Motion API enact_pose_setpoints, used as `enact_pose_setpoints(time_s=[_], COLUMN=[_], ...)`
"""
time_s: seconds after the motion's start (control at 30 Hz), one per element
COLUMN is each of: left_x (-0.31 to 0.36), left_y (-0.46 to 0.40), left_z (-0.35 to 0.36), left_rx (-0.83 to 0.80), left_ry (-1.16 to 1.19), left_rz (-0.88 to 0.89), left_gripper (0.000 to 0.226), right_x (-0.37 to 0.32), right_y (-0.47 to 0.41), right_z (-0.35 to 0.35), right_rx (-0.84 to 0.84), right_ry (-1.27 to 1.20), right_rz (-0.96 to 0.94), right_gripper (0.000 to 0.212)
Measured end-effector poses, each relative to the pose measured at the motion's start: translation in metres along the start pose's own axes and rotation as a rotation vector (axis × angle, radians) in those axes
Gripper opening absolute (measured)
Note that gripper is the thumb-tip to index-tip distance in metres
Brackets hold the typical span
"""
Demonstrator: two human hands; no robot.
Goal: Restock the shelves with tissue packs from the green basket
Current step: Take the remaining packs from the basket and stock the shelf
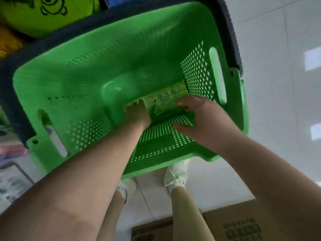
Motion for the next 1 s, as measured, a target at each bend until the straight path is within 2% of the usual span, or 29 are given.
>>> enact_pose_setpoints(time_s=[0.1,0.27,0.4,0.47,0.57,0.7,0.87,1.0], left_x=[-0.002,-0.007,-0.017,-0.023,-0.025,-0.021,-0.042,-0.051], left_y=[-0.025,-0.048,-0.066,-0.073,-0.069,-0.037,0.033,0.092], left_z=[0.016,0.036,0.043,0.04,0.032,0.017,-0.023,-0.07], left_rx=[0.049,0.145,0.19,0.222,0.213,0.177,0.27,0.331], left_ry=[-0.154,-0.21,-0.396,-0.415,-0.375,-0.291,0.024,0.034], left_rz=[0.029,0.062,0.054,0.047,0.074,0.116,0.148,0.137], left_gripper=[0.097,0.108,0.124,0.127,0.128,0.13,0.118,0.117], right_x=[0.007,0.02,0.028,0.031,0.034,0.03,-0.004,-0.046], right_y=[-0.01,-0.019,-0.022,-0.021,-0.022,-0.014,0.011,0.034], right_z=[0.029,0.055,0.062,0.065,0.065,0.063,0.034,0.006], right_rx=[-0.079,-0.185,-0.225,-0.239,-0.24,-0.245,-0.144,-0.1], right_ry=[0.012,-0.048,-0.124,-0.146,-0.162,-0.358,-0.411,-0.463], right_rz=[-0.025,-0.005,0.044,0.058,0.102,0.209,0.184,0.176], right_gripper=[0.06,0.056,0.055,0.055,0.055,0.053,0.05,0.053])
Point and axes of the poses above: each hand's wrist, its own y-axis away from the middle knuckle, its own z-axis out of the palm, x = y × z, the point moved 9 cm from there along -y, towards the middle knuckle, and after that the axes turned 1 degree about y, right-handed, at the moved point
